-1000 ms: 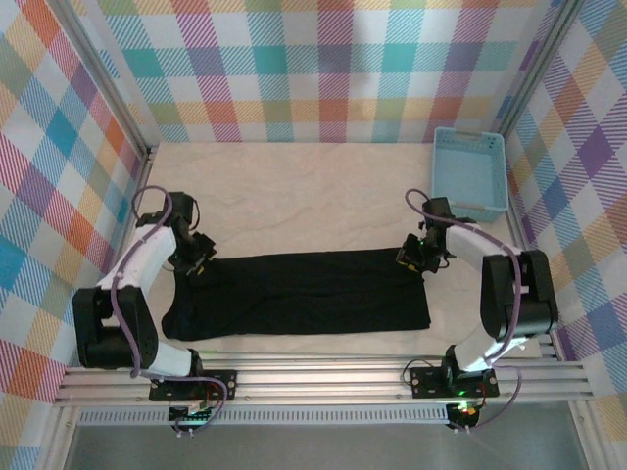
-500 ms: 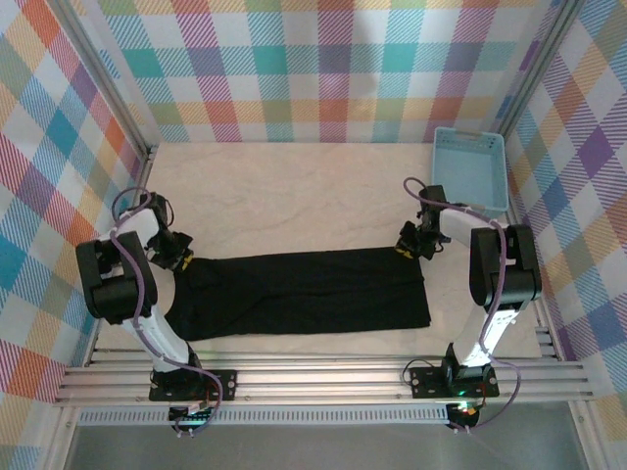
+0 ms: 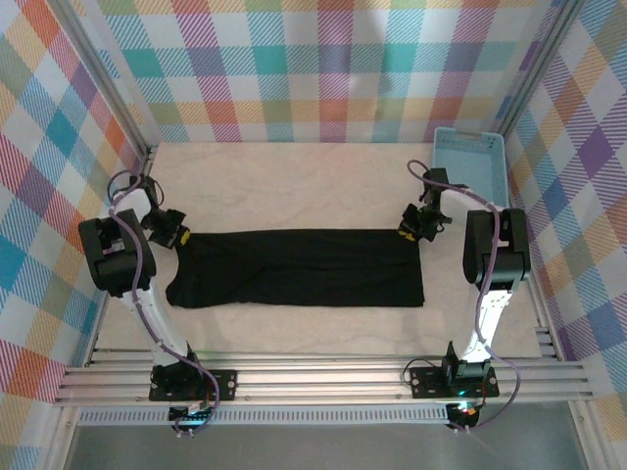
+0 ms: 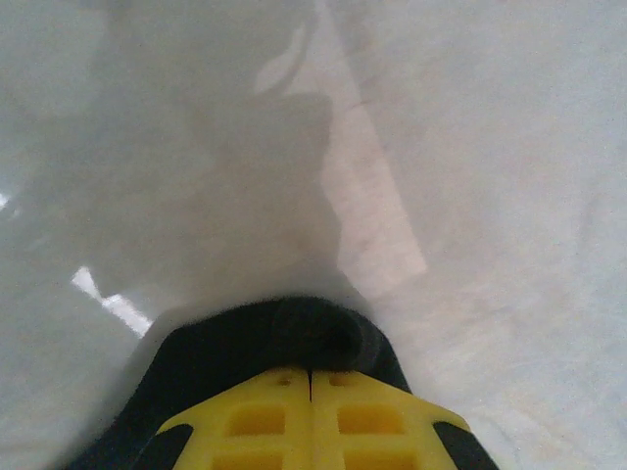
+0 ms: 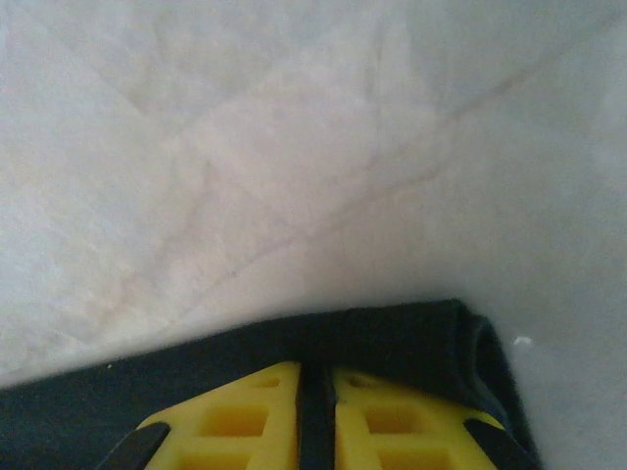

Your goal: Fold and stack the t-shirts

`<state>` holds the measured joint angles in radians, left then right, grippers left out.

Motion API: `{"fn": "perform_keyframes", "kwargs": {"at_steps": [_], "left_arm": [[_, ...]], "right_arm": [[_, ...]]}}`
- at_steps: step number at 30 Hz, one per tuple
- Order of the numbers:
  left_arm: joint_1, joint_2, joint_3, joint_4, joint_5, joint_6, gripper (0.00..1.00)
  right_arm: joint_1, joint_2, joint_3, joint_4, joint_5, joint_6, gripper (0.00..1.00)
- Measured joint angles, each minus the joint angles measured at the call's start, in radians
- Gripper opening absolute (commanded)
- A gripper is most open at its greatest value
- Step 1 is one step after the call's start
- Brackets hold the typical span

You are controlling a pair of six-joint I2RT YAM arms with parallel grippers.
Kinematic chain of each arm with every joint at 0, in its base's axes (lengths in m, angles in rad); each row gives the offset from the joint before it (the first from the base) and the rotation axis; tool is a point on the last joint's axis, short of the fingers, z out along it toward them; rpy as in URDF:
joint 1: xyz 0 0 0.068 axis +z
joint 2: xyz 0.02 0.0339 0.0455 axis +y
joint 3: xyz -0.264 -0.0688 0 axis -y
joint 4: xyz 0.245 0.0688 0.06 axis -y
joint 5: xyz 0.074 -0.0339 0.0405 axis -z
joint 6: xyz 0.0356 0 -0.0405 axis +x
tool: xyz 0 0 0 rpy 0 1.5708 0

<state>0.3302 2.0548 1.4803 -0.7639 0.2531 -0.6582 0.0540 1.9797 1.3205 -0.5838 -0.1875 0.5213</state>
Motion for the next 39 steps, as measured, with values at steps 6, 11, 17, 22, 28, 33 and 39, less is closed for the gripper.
{"fn": "perform_keyframes", "kwargs": {"at_steps": [6,11,17,22,28,33,39], "left_arm": [[-0.038,-0.115,-0.041,0.007,-0.084,0.016,0.37],[-0.126,-0.430,-0.166,0.000,-0.140,-0.026,0.34],[-0.320,-0.481,-0.300,0.072,-0.051,-0.112,0.27],[-0.339,-0.373,-0.399,0.087,-0.028,-0.134,0.28],[-0.373,-0.362,-0.330,0.071,-0.064,-0.091,0.36],[-0.415,-0.354,-0.272,0.046,-0.103,-0.066,0.37],[-0.470,-0.285,-0.267,0.026,-0.136,-0.040,0.34]], "right_arm": [[-0.008,-0.143,-0.078,-0.007,0.045,-0.037,0.20],[0.024,-0.336,-0.161,-0.003,0.047,-0.026,0.18],[0.086,-0.353,-0.286,0.033,0.018,0.027,0.16],[0.087,-0.306,-0.357,0.026,0.027,0.040,0.14],[0.087,-0.296,-0.378,0.036,0.045,0.039,0.14],[0.087,-0.327,-0.391,0.040,0.056,0.039,0.14],[0.087,-0.375,-0.391,0.037,0.064,0.039,0.14]]}}
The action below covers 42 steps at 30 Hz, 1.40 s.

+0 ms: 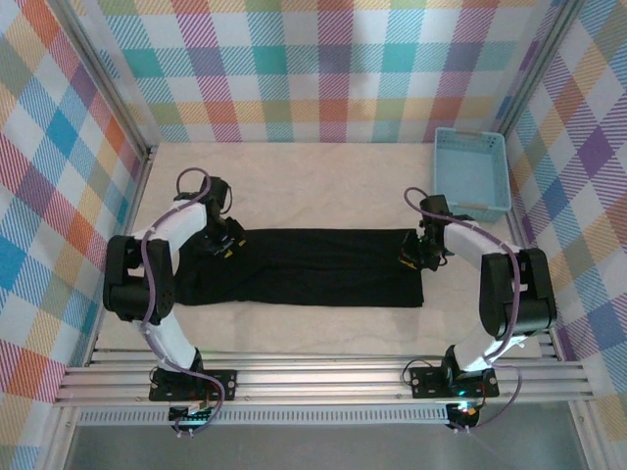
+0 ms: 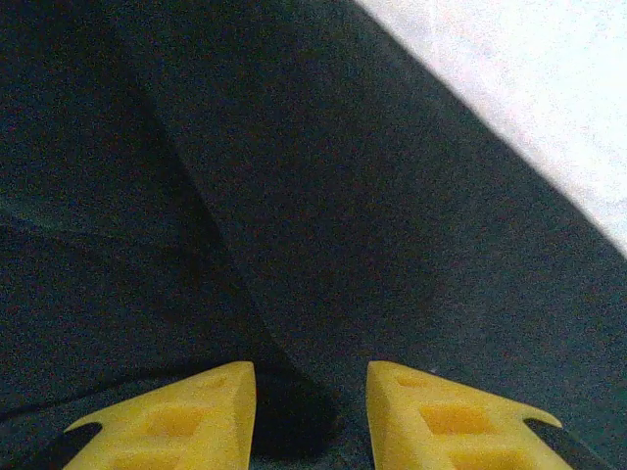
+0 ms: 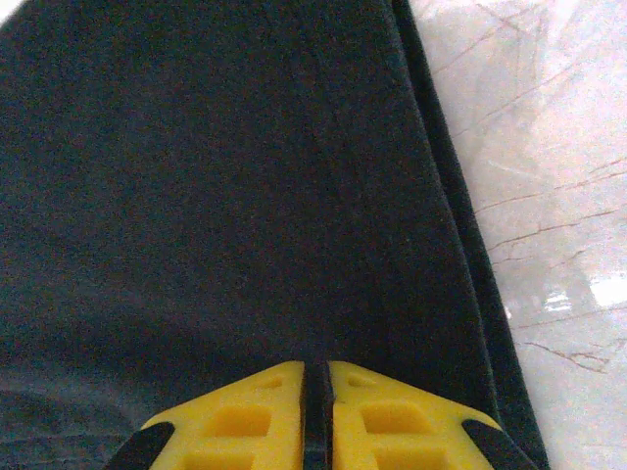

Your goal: Fold and stack the t-shirts

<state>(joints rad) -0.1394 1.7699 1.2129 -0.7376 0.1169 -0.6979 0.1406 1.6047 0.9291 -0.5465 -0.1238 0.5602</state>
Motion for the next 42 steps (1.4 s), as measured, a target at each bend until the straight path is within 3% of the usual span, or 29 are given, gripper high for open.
{"fn": "perform_keyframes", "kwargs": {"at_steps": [4,6,8,16,23,29,34,42], "left_arm": [[-0.044,0.034,0.011,-0.022,-0.031,0.018,0.25],[-0.063,0.034,0.012,-0.031,-0.048,0.018,0.08],[-0.073,0.033,0.015,-0.042,-0.063,0.030,0.00],[-0.112,-0.062,0.013,-0.093,-0.100,0.033,0.00],[-0.251,-0.201,-0.077,-0.116,-0.082,-0.013,0.00],[-0.311,-0.208,-0.141,-0.149,-0.147,-0.048,0.00],[-0.310,-0.186,-0.065,-0.187,-0.252,-0.037,0.00],[-0.359,-0.155,-0.107,-0.162,-0.230,-0.064,0.00]], "right_arm": [[0.000,-0.012,0.000,0.000,0.000,0.000,0.14],[0.000,-0.013,-0.001,0.000,0.000,0.000,0.14],[0.000,-0.013,-0.003,0.000,0.000,0.000,0.14],[0.000,-0.014,-0.005,0.000,0.000,0.000,0.14],[0.000,-0.014,-0.005,-0.001,0.002,0.000,0.15],[0.000,-0.014,-0.005,-0.001,-0.001,0.001,0.15],[0.000,-0.014,-0.005,-0.011,0.000,0.000,0.15],[0.000,-0.014,-0.005,-0.023,0.000,-0.003,0.15]]}}
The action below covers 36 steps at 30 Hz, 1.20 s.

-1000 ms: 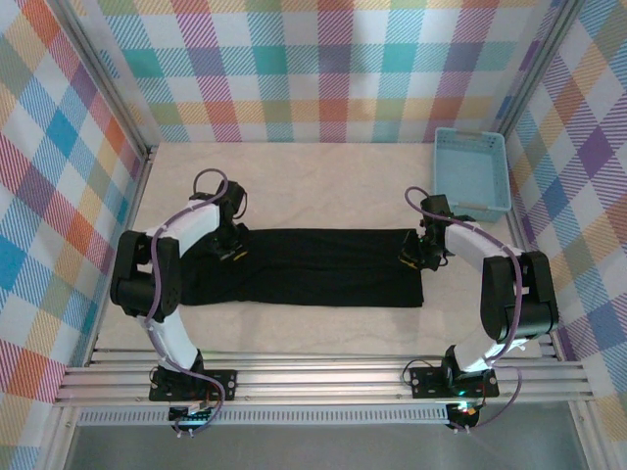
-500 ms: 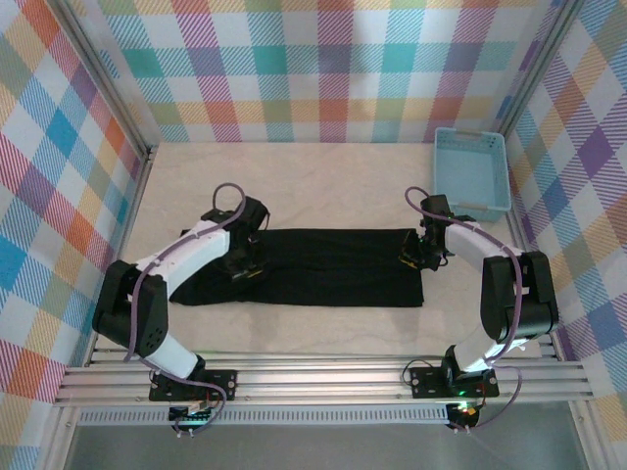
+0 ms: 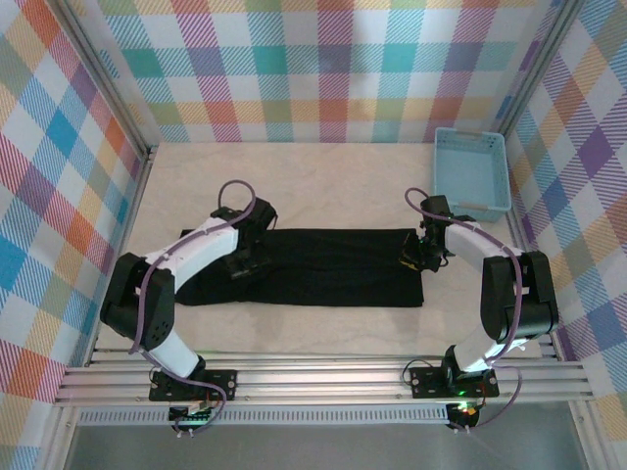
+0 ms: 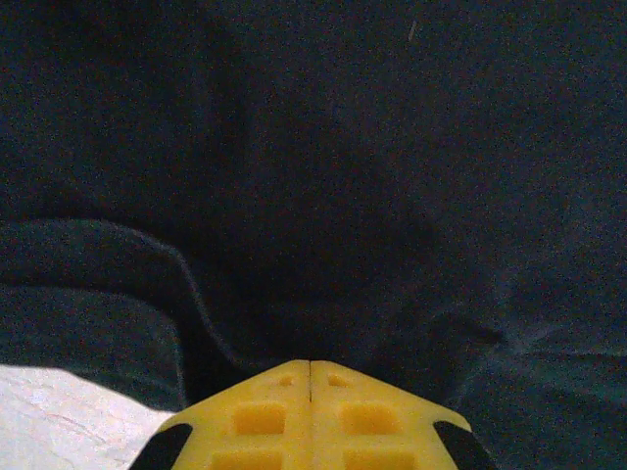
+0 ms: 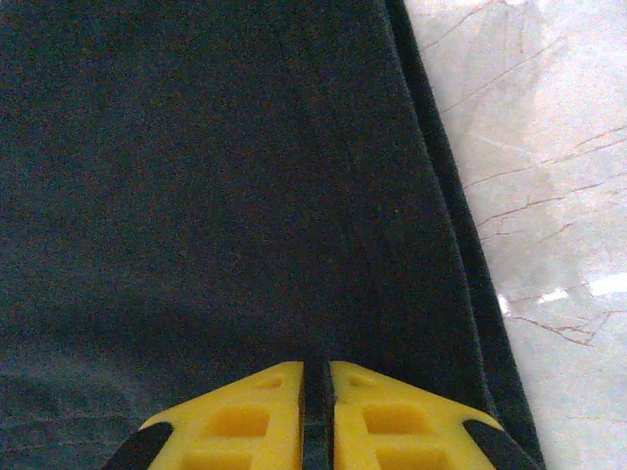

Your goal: Fold and stack the t-shirts

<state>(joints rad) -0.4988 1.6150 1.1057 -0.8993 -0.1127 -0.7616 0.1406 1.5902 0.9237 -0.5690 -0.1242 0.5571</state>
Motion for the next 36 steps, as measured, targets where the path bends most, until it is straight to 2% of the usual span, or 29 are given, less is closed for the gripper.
{"fn": "perform_keyframes", "kwargs": {"at_steps": [1,2,6,10,13,16,19,22,24,26,32,36], "left_arm": [[-0.015,-0.001,-0.027,0.009,0.007,-0.013,0.00],[-0.032,-0.003,-0.059,0.019,0.018,-0.031,0.05],[-0.097,-0.038,-0.168,0.047,0.087,-0.096,0.29],[-0.106,-0.129,-0.166,0.031,0.105,-0.122,0.52],[-0.050,-0.220,-0.114,0.015,0.093,-0.115,0.54],[0.096,-0.263,-0.093,0.026,0.097,-0.100,0.46],[0.218,-0.217,-0.094,0.037,0.095,-0.073,0.40],[0.270,-0.147,-0.106,0.041,0.094,-0.056,0.35],[0.289,-0.129,-0.135,0.040,0.089,-0.053,0.38],[0.307,-0.139,-0.169,0.037,0.076,-0.047,0.40],[0.429,-0.179,-0.239,0.048,0.055,-0.007,0.39],[0.454,-0.178,-0.309,0.088,0.061,-0.001,0.41]], "right_arm": [[0.000,0.000,0.000,0.000,0.000,0.000,0.15],[0.000,0.000,0.000,0.000,0.000,0.000,0.15],[0.000,0.000,0.001,0.000,0.000,0.000,0.15],[0.000,0.000,0.002,0.000,0.000,0.000,0.15],[0.000,0.000,0.002,0.000,0.000,0.000,0.15],[0.000,0.000,0.002,0.000,-0.002,0.000,0.15],[0.000,0.000,0.002,0.000,-0.008,0.000,0.15],[0.000,0.000,0.002,0.000,-0.008,-0.005,0.15],[0.000,0.000,0.002,0.000,-0.008,-0.012,0.15],[0.000,-0.003,0.002,0.000,-0.009,-0.016,0.15],[0.000,-0.005,0.002,0.000,-0.019,-0.019,0.15],[0.000,-0.005,0.002,0.000,-0.020,-0.021,0.16]]}}
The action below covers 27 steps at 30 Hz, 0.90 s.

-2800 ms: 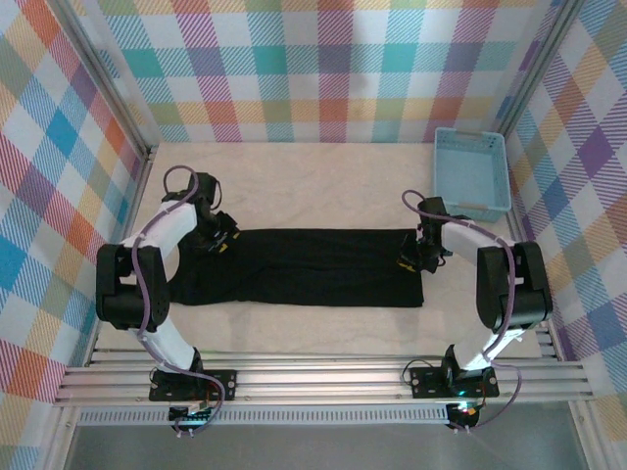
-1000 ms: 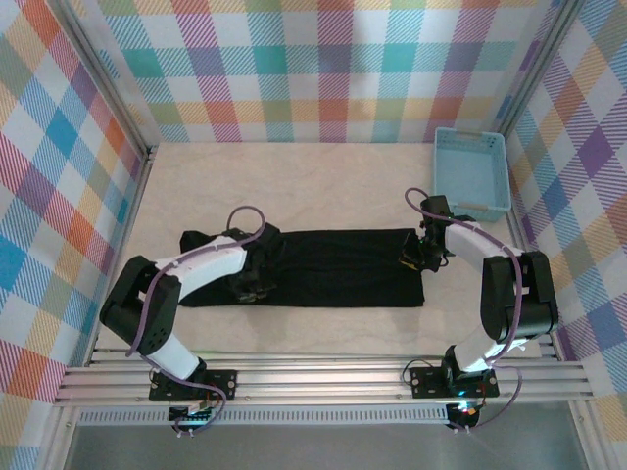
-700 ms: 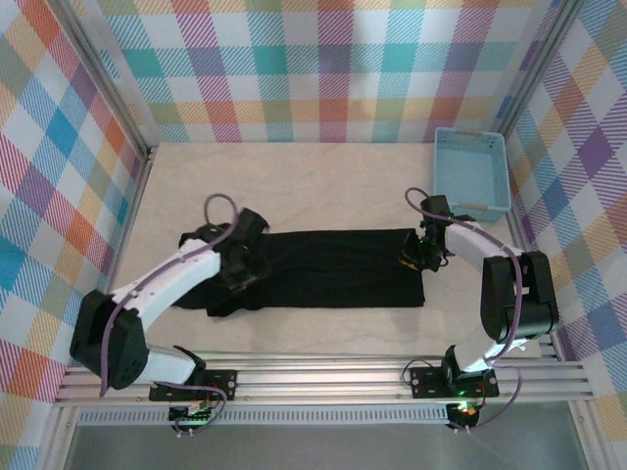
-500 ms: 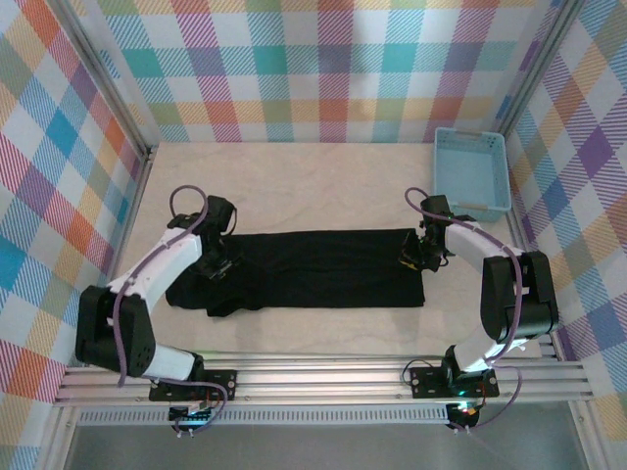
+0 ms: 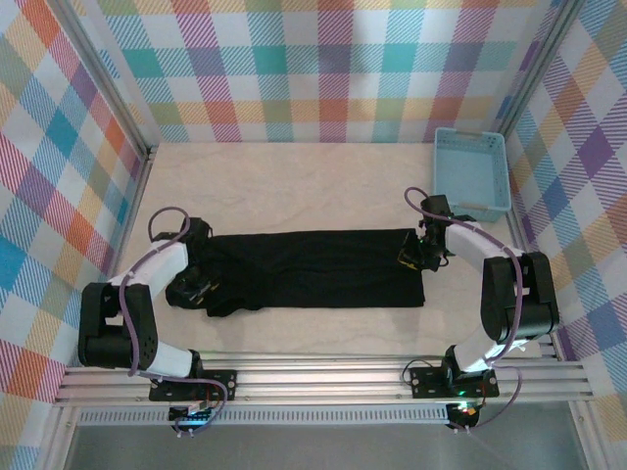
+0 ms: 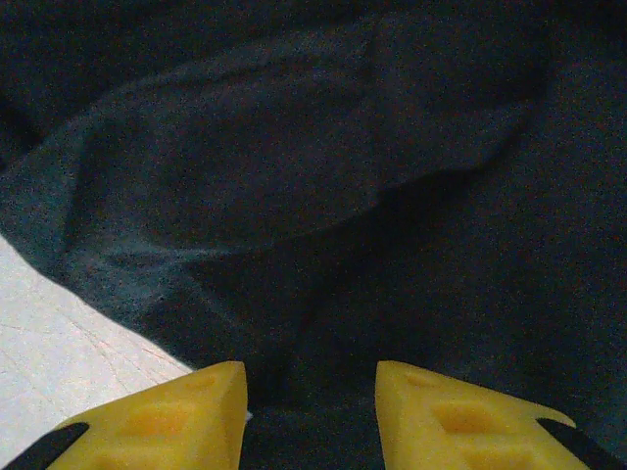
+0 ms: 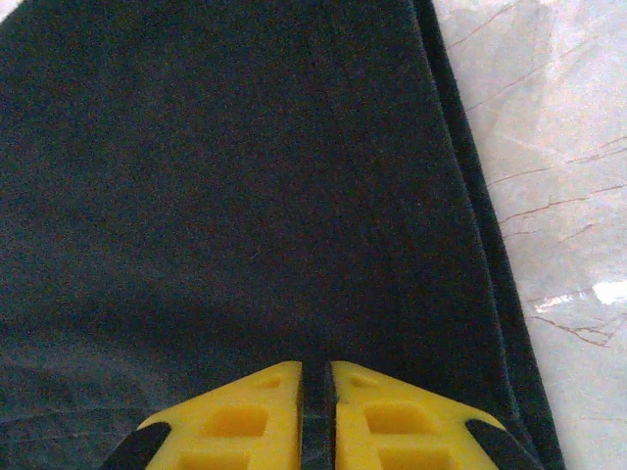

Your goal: Fold and stack the t-shirts

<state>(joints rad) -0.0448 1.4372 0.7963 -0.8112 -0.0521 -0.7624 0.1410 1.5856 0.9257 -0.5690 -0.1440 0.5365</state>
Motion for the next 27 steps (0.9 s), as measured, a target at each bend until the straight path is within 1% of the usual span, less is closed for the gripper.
{"fn": "perform_keyframes", "kwargs": {"at_steps": [4,11,15,19,20,22,25,27], "left_arm": [[0.000,-0.002,-0.045,0.044,0.006,0.000,0.40],[0.000,-0.006,-0.055,0.109,0.013,0.003,0.29],[0.000,-0.064,-0.055,0.107,0.019,-0.004,0.29],[0.001,-0.103,-0.052,0.106,0.028,-0.006,0.15],[0.001,-0.097,-0.051,0.106,0.029,-0.002,0.15],[0.001,-0.074,-0.050,0.105,0.036,0.003,0.15],[0.001,-0.050,-0.047,0.093,0.032,0.013,0.25],[0.001,-0.053,-0.047,0.084,0.029,0.016,0.26]], "right_arm": [[0.000,0.000,0.000,0.000,-0.004,-0.002,0.16],[0.000,0.000,0.000,0.000,-0.007,-0.002,0.16],[0.000,0.000,0.000,0.000,-0.007,-0.002,0.16],[0.000,0.001,0.000,0.000,-0.007,-0.002,0.15],[0.000,0.001,0.000,0.000,-0.007,-0.002,0.15],[0.000,0.001,0.000,0.000,-0.007,-0.002,0.15],[0.000,0.001,0.001,0.000,-0.007,-0.002,0.16],[0.000,0.001,0.002,0.000,-0.007,-0.002,0.16]]}}
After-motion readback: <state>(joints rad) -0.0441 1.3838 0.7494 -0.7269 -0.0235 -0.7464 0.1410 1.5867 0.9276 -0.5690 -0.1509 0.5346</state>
